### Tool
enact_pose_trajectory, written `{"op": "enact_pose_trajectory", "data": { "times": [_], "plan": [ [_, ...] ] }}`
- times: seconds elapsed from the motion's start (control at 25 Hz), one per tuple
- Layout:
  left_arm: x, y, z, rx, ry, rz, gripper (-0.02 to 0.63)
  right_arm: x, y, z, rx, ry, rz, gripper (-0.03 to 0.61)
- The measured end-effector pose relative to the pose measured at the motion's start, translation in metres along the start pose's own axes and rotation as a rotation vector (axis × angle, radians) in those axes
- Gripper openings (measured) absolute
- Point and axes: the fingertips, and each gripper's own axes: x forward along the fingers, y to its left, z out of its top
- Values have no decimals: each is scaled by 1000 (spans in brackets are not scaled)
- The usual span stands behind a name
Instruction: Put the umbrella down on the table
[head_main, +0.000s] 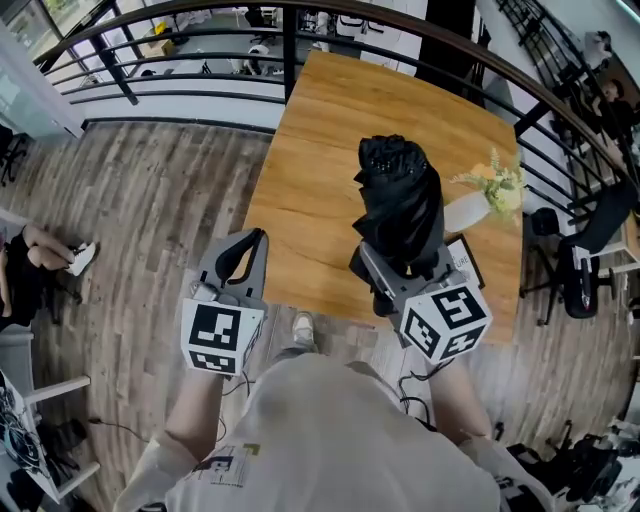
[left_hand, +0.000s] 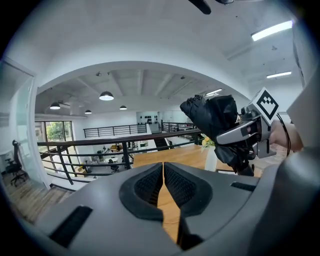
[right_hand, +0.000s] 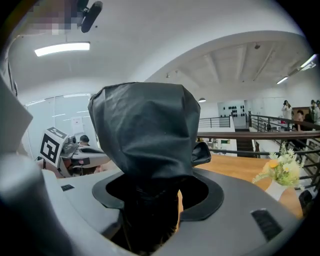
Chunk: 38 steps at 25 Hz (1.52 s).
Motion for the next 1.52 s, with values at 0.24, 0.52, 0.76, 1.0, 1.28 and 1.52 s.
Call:
{"op": "enact_pose_trajectory", "data": {
  "times": [0.24,0.52,0.76,1.0,1.28,1.52],
  "plan": [
    [42,8,-30,-48,56,-24,25,43,-5,-32,27,100,21,295],
    [53,20,-46,-140,82,25,25,83,0,-51,69,172,97,295],
    [68,18,-65,-217,153,29,25,115,-16,-65,33,236,145,295],
    [92,22,-68,-337,157,12,25,148,-36,-72,-18,279,168,295],
    [121,21,-101,-345,245,2,25,194,-21,-90,35,336,242,295],
    [138,28,-128,-377,283,-6,25,226,-14,-117,38,406,247,295]
  ]
}}
